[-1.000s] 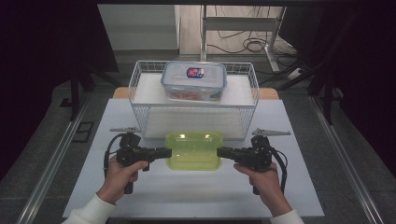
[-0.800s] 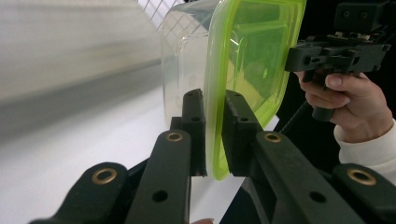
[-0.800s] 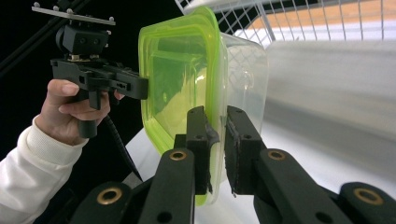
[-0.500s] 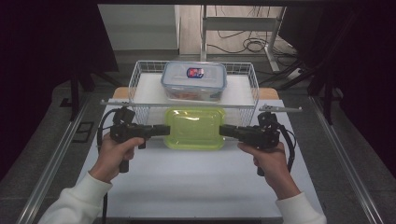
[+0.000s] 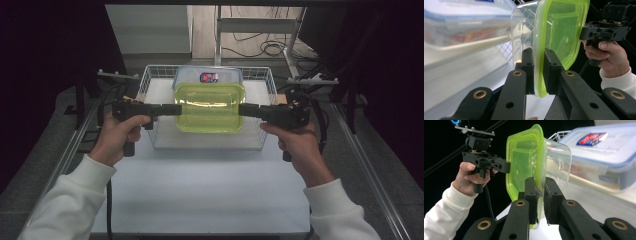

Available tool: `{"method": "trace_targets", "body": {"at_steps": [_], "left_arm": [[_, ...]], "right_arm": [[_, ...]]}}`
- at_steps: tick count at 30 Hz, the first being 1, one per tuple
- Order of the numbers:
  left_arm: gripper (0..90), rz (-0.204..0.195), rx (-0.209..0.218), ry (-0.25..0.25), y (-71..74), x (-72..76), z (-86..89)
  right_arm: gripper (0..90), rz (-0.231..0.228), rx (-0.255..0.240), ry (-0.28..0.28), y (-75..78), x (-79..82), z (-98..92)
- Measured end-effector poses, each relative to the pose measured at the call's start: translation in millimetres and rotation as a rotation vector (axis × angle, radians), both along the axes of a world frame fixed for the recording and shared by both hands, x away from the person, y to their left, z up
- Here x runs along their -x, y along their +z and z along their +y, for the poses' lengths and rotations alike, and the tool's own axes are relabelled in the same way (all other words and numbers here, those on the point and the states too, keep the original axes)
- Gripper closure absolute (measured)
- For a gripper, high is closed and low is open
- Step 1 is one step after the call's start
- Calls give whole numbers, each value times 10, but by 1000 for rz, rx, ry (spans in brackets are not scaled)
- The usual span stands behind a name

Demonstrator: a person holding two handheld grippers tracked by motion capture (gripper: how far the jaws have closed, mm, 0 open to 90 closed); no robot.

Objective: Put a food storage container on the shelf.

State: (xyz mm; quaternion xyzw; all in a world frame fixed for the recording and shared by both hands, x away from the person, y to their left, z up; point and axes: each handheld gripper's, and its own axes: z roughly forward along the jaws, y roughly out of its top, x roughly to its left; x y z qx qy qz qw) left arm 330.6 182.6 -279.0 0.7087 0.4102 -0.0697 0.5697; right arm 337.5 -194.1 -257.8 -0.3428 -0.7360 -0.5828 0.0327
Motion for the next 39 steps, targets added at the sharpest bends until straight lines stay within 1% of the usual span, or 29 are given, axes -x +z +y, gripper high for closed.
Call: {"method": "trace_targets", "body": {"at_steps": [2, 5, 11, 16, 19, 22, 25, 28, 31, 32, 33, 34, 36, 37, 39], "left_arm": [[811, 4, 4, 0, 47, -48, 4], [811, 4, -3, 6, 117, -122, 0], [811, 13, -20, 13, 258, -299, 19], [811, 27, -38, 15, 391, -515, 37], [811, 44, -46, 13, 424, -671, 48], [811, 64, -52, 9, 426, -841, 69], [811, 83, -64, 14, 411, -1009, 71], [811, 117, -65, 23, 337, -1168, 64], [811, 145, -72, 30, 232, -1282, 60], [811, 151, -55, 32, 213, -1304, 73], [812, 154, -47, 32, 206, -1321, 86], [811, 156, -42, 35, 204, -1334, 94], [811, 162, -32, 36, 197, -1359, 112], [809, 178, -12, 33, 177, -1385, 128], [806, 214, 35, 33, 137, -1437, 153]], "right_arm": [[812, 1, -1, -1, 53, -44, 2], [813, 5, 1, -6, 118, -122, 8], [813, 27, -15, -9, 196, -329, 25], [813, 55, -34, -15, 259, -527, 43], [813, 70, -39, -25, 281, -656, 57], [813, 91, -47, -31, 272, -801, 76], [813, 114, -61, -47, 223, -966, 89], [812, 143, -69, -65, 137, -1129, 97], [812, 174, -71, -82, 35, -1259, 106], [809, 186, -67, -89, -7, -1303, 114], [808, 185, -79, -91, -34, -1331, 113], [808, 193, -91, -90, -45, -1351, 114], [806, 194, -99, -91, -57, -1381, 127], [804, 195, -103, -92, -62, -1395, 129], [796, 213, -121, -102, -79, -1439, 130]]}}
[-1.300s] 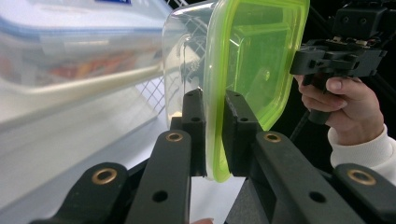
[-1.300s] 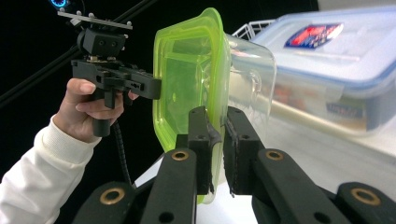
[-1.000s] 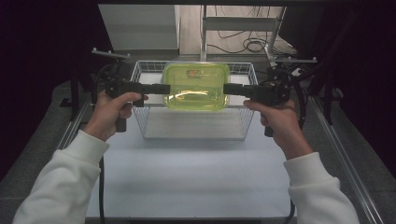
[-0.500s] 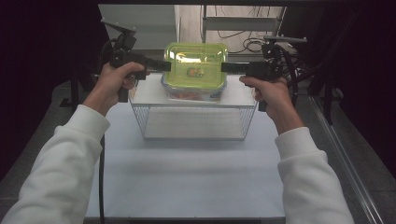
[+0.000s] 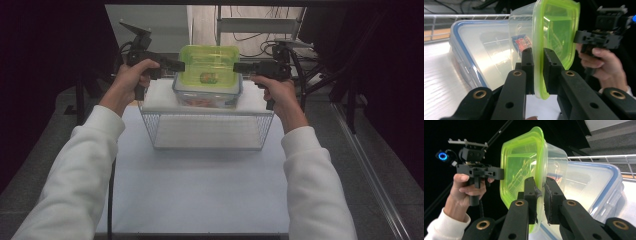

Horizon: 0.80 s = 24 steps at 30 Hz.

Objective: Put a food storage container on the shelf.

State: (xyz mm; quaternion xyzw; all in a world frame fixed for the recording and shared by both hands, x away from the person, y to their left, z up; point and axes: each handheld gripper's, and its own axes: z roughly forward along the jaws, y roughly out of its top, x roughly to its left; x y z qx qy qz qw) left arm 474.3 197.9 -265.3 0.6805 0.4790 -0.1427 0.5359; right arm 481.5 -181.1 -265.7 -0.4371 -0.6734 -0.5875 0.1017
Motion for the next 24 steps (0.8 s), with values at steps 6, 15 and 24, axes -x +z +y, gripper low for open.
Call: {"method": "trace_targets", "body": {"at_steps": [6, 15, 24], "left_arm": [[786, 74, 89, 34, -97, -143, 29], [759, 135, 196, 54, -239, -234, 57], [753, 139, 215, 60, -269, -238, 60]], "right_arm": [[752, 66, -37, -41, -63, -129, 18], [714, 125, -36, -66, -101, -201, 41], [705, 142, -54, -65, -112, -216, 29]]}}
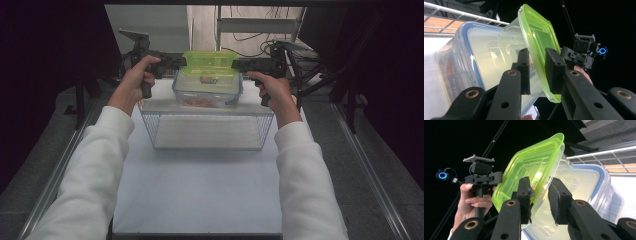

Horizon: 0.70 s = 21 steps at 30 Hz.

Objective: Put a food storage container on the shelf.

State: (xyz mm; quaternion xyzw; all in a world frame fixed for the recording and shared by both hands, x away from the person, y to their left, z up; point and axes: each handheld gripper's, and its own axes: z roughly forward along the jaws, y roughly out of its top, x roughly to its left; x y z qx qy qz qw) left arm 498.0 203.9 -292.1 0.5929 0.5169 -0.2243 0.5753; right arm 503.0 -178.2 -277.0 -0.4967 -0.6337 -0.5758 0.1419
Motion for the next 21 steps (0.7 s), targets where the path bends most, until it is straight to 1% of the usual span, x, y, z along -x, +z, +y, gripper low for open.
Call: {"method": "trace_targets", "body": {"at_steps": [4, 6, 7, 9, 11, 14, 15, 17, 18, 19, 21], "left_arm": [[745, -5, -19, 3, 22, 8, -6], [724, -27, -35, 6, 31, 18, -21], [707, -34, -40, 6, 35, 21, -29], [629, -60, -58, 16, 50, 32, -56], [514, -74, -60, 22, 62, 40, -60], [398, -115, -75, 34, 102, 72, -48], [379, -138, -78, 38, 125, 96, -36], [345, -173, -97, 44, 169, 149, -20], [328, -184, -102, 44, 185, 174, -14], [319, -204, -111, 44, 208, 216, 0], [298, -235, -140, 51, 245, 302, 19]], "right_arm": [[689, 0, 0, 1, -2, -5, 9], [647, -6, 13, 1, -4, -1, 19], [623, -17, 27, -9, 3, 9, 26], [572, -33, 31, -18, 9, 18, 25], [537, -47, 44, -35, 26, 32, 8], [509, -71, 35, -48, 71, 63, -31], [505, -77, 32, -47, 87, 75, -43], [497, -102, 37, -49, 137, 120, -78], [493, -114, 45, -46, 155, 141, -92], [490, -122, 57, -43, 167, 159, -101], [480, -148, 92, -36, 205, 231, -122]]}}
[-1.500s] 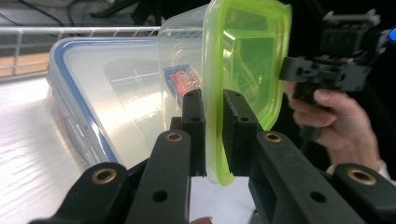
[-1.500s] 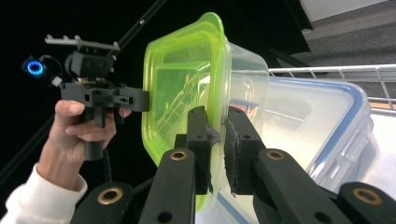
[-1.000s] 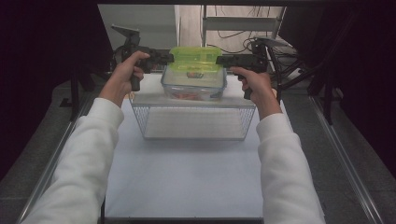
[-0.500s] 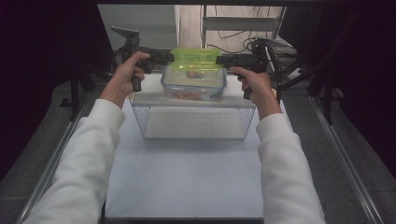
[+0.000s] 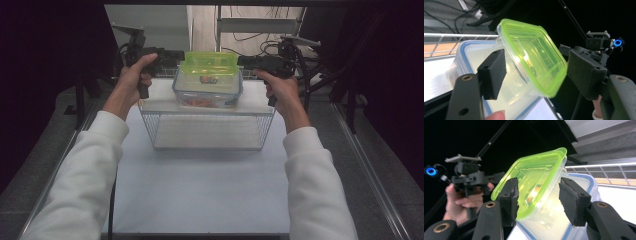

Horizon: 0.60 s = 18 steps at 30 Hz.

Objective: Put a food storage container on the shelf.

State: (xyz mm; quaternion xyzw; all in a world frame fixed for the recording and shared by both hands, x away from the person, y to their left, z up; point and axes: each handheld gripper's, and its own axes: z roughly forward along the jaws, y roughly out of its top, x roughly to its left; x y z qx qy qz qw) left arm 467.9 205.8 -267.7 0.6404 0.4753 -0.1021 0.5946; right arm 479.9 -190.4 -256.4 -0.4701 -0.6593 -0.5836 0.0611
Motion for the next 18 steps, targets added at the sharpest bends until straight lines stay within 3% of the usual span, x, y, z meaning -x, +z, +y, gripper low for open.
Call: {"method": "trace_targets", "body": {"at_steps": [5, 10, 14, 18], "left_arm": [[284, -85, -34, -13, 62, 318, 4], [286, -139, -92, -32, 56, 670, -20], [300, -182, -144, -38, -16, 964, -12], [316, -209, -183, -54, -180, 1237, -18]], "right_arm": [[452, -71, 54, 46, 93, 244, -30], [431, -129, 80, 84, 96, 505, -94], [425, -168, 100, 102, 15, 730, -165], [421, -201, 114, 131, -120, 966, -223]]}}
